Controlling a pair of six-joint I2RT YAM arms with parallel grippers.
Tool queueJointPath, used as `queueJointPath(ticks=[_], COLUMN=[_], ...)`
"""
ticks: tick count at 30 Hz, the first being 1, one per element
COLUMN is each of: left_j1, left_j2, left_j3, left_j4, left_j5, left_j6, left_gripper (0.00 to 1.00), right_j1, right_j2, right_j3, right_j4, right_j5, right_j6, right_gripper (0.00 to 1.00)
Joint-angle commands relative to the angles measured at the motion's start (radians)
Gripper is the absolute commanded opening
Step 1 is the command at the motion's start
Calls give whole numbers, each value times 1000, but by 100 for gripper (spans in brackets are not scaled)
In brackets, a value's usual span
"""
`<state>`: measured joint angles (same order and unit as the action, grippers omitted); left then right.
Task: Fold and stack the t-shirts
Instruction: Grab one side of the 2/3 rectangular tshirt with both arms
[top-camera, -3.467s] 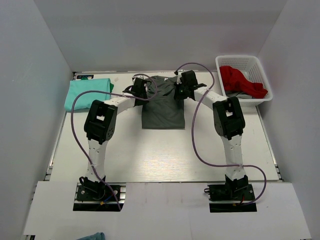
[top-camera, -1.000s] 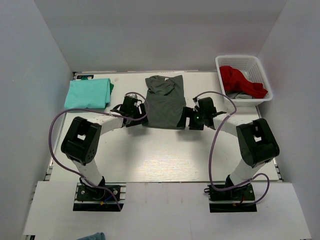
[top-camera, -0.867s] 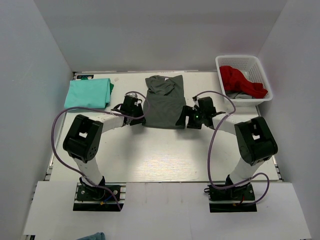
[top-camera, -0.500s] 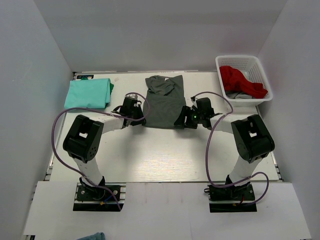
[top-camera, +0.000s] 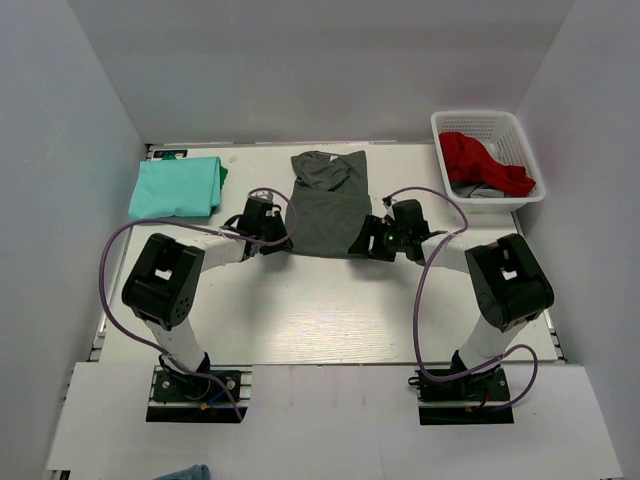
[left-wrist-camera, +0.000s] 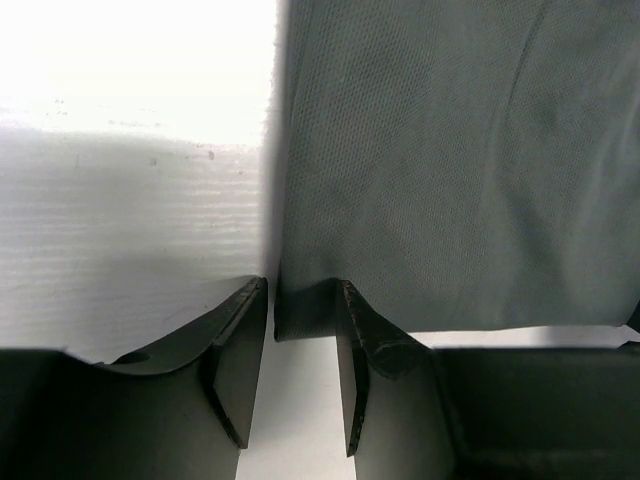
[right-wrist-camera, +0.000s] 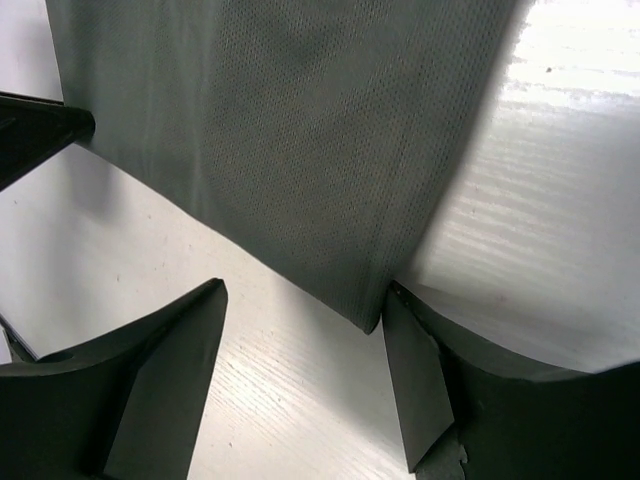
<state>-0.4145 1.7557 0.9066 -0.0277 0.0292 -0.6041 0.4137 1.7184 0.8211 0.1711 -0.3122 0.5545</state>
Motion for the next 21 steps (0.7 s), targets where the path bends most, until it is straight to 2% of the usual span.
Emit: queueJointPath(ticks=[1, 6, 9, 10, 12, 15, 16, 17, 21], left_j1=[-4, -4, -4, -4, -4, -4, -4, -4, -14], left_j2=[13, 4, 14, 14, 25, 56, 70, 86, 99], left_j3=[-67, -87, -97, -97, -88, -60, -48, -26, -12], left_j4=[-178, -175, -161, -152, -141, -132, -120, -120, -78], left_j5=[-23, -23, -14, -14, -5, 4, 5, 5, 26], left_j6=[1, 1, 1, 1, 1, 12, 12, 12, 24], left_gripper=[45, 45, 37, 26, 15, 12, 8, 0, 0], right_j1=[8, 8, 8, 13, 16, 19, 17, 19, 20], right_j2=[9, 3, -2, -2, 0, 12, 17, 17, 7], right_j3=[-57, -62, -65, -63, -60, -51, -51, -51, -45], right_j4=[-142, -157, -147, -144, -143, -139, -134, -130, -104], right_j5=[56, 70, 64, 64, 68, 70, 71, 73, 93], right_j6=[-18, -25, -24, -25, -25, -30, -27, -27, -27], right_gripper=[70, 70, 67, 63, 55, 44, 41, 33, 22])
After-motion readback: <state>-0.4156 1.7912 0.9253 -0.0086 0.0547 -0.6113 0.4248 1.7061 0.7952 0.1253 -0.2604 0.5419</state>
